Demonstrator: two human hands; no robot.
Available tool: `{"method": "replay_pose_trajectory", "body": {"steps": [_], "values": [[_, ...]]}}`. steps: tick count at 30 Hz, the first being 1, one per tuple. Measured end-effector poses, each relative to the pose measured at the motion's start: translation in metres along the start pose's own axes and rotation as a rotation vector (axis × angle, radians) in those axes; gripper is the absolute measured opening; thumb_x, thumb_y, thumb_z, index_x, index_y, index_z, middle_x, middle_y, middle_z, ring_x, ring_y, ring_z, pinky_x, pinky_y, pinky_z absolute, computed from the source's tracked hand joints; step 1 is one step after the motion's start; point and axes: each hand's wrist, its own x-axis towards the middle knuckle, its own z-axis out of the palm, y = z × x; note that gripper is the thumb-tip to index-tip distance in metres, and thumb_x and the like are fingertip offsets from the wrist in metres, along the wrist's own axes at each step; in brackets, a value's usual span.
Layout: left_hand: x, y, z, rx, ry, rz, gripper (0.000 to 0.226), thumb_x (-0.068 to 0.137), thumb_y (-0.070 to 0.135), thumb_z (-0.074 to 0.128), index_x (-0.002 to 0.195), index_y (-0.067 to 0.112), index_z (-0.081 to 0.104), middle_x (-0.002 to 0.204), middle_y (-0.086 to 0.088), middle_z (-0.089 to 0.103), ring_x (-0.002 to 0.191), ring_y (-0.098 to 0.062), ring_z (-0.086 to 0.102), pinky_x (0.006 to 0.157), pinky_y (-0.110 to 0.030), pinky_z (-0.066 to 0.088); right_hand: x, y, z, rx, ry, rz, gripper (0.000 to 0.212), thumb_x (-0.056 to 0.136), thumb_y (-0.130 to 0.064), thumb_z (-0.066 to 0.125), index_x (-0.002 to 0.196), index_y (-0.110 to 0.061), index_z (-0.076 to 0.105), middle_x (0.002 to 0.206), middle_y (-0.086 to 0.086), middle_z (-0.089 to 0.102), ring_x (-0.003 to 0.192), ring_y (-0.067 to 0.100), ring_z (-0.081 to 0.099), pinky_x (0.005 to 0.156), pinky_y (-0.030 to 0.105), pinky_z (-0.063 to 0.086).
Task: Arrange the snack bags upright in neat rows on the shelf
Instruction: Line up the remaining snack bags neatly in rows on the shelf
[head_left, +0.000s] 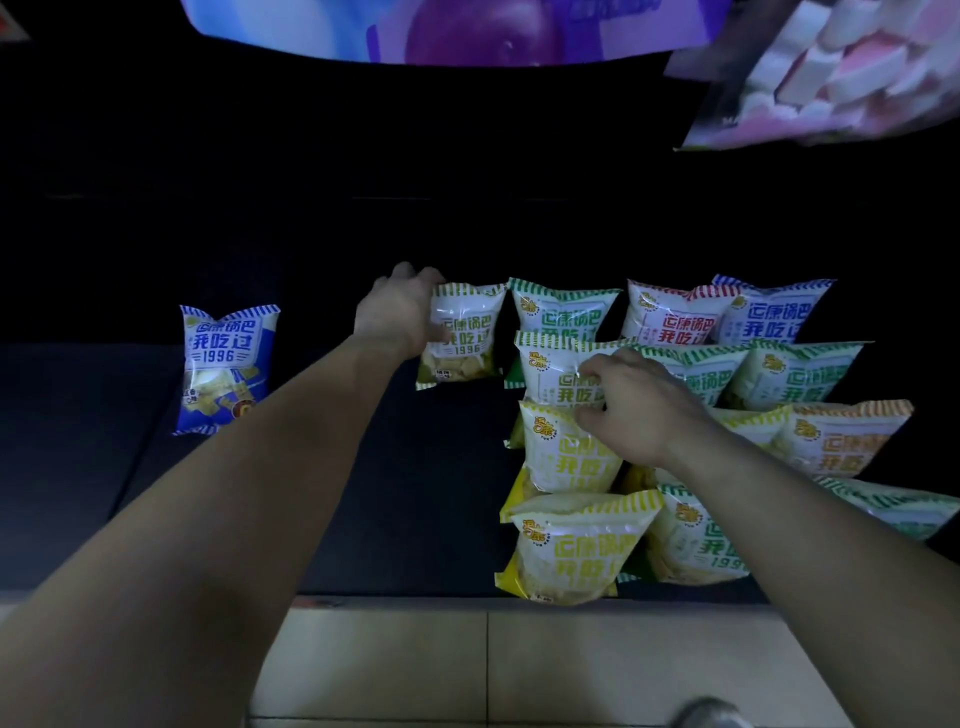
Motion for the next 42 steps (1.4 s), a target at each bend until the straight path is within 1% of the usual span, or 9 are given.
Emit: {"method": "replay_pose_trajectory", "body": {"steps": [3,7,12,14,18,25,32,38,42], "values": [[-0.012,0.003,0.007,0.076,0.170,0.015,0.074,0.073,0.039,0.082,0.132,0.021,0.042,0.130,-0.013,0.039,0.106,-0.036,0.051,0.069,-0.046,0.051,-0.001,-0.007,-0.004,-0.022,0.033,-0.004,0.058,0.095,-0.046,0.054,0.146,-0.023,0.040,0.147,0.006,0.039,0.133,0.031,0.040,0.104,0.047,0.040],[-0.015,0.003,0.006,0.068,0.157,0.043,0.064,0.077,0.037,0.079,0.129,0.027,0.045,0.130,-0.010,0.042,0.104,-0.035,0.053,0.065,-0.043,0.048,-0.005,-0.009,-0.006,-0.026,0.027,0.004,0.056,0.096,-0.045,0.054,0.145,-0.022,0.041,0.146,0.007,0.040,0.132,0.031,0.041,0.104,0.046,0.040],[-0.023,0.007,0.007,0.039,0.159,0.001,0.066,0.081,0.033,0.076,0.135,0.022,0.040,0.134,-0.012,0.037,0.099,-0.037,0.057,0.058,-0.037,0.043,-0.010,-0.013,-0.011,-0.015,0.035,0.010,0.055,0.095,-0.044,0.054,0.144,-0.023,0.043,0.146,0.008,0.040,0.134,0.032,0.039,0.104,0.044,0.039],[-0.027,0.009,0.006,0.053,0.151,-0.005,0.069,0.082,0.035,0.075,0.138,0.021,0.037,0.136,-0.012,0.036,0.106,-0.036,0.054,0.060,-0.040,0.046,-0.010,-0.015,-0.011,-0.023,0.034,0.003,0.055,0.094,-0.044,0.054,0.144,-0.023,0.043,0.146,0.008,0.040,0.133,0.031,0.039,0.104,0.045,0.040],[-0.036,0.010,-0.015,0.051,0.114,0.001,0.078,0.082,0.041,0.072,0.145,0.020,0.031,0.141,-0.012,0.034,0.117,-0.035,0.047,0.077,-0.045,0.052,-0.011,-0.023,-0.019,-0.045,0.049,-0.014,0.057,0.093,-0.045,0.056,0.144,-0.023,0.043,0.145,0.007,0.041,0.132,0.031,0.040,0.104,0.046,0.039],[-0.097,-0.028,-0.098,0.061,0.034,0.040,0.074,0.078,0.050,0.069,0.141,0.023,0.041,0.139,-0.006,0.040,0.122,-0.029,0.045,0.092,-0.045,0.048,-0.033,-0.068,-0.053,-0.041,0.091,-0.040,0.055,0.095,-0.045,0.055,0.144,-0.024,0.044,0.148,0.009,0.039,0.134,0.033,0.038,0.103,0.045,0.038],[-0.200,-0.115,-0.141,0.060,-0.116,-0.006,0.068,0.080,0.054,0.067,0.138,0.027,0.044,0.139,0.004,0.039,0.114,-0.021,0.053,0.085,-0.038,0.050,-0.059,-0.146,-0.047,0.019,0.067,-0.125,0.052,0.096,-0.045,0.053,0.142,-0.022,0.045,0.145,0.008,0.040,0.130,0.032,0.042,0.102,0.046,0.041],[-0.249,-0.185,-0.147,0.027,-0.068,-0.060,0.062,0.082,0.047,0.067,0.137,0.024,0.049,0.133,0.001,0.049,0.112,-0.021,0.056,0.090,-0.035,0.047,-0.056,-0.228,0.002,0.018,-0.039,-0.184,0.059,0.093,-0.046,0.056,0.144,-0.022,0.041,0.141,0.008,0.043,0.128,0.031,0.044,0.101,0.043,0.042],[-0.252,-0.225,-0.150,0.020,-0.039,-0.092,0.060,0.084,0.047,0.065,0.138,0.026,0.048,0.138,0.000,0.049,0.116,-0.020,0.054,0.092,-0.033,0.046,-0.035,-0.275,0.048,0.062,-0.098,-0.199,0.061,0.092,-0.044,0.059,0.145,-0.021,0.040,0.143,0.007,0.043,0.128,0.030,0.045,0.101,0.043,0.042]]}}
